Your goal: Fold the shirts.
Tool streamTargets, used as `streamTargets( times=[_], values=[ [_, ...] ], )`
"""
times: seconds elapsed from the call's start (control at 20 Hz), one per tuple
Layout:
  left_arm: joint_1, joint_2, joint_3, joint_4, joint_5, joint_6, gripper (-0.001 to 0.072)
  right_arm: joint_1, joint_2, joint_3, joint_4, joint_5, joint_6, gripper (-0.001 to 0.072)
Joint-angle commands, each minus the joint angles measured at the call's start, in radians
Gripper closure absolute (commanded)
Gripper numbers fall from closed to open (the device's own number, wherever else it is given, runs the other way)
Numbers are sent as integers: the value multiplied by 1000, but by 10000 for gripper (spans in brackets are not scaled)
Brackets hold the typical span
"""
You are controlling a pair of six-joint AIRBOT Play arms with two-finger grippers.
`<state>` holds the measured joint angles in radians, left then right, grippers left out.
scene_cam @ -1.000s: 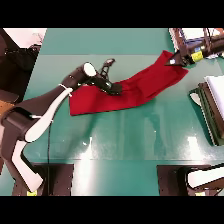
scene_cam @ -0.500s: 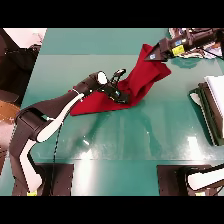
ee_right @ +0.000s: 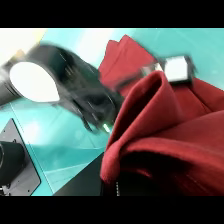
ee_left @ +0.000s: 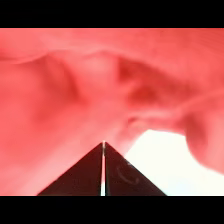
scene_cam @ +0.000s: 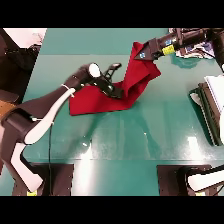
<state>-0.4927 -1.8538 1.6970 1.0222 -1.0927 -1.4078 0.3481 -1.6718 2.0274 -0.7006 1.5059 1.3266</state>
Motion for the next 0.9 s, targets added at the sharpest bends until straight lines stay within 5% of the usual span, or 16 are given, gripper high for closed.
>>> streamTargets(
  times=[0.0,0.25,0.45,0.5,0.65,0.85],
  values=[
    [95,89,0,113,-108,10,681,26,2,-8,2,-38,-31,695],
    [317,256,0,152,-138,31,680,157,-54,-8,3,-108,-74,695],
    [487,376,0,153,-143,57,680,364,-180,-8,76,-346,-199,691],
    [521,399,0,153,-146,56,680,412,-221,-8,103,-431,-220,656],
    [605,445,0,152,-160,54,679,520,-346,48,134,-623,-277,231],
    [656,485,0,150,-207,55,680,496,-286,3,88,-605,-281,219]
  ],
)
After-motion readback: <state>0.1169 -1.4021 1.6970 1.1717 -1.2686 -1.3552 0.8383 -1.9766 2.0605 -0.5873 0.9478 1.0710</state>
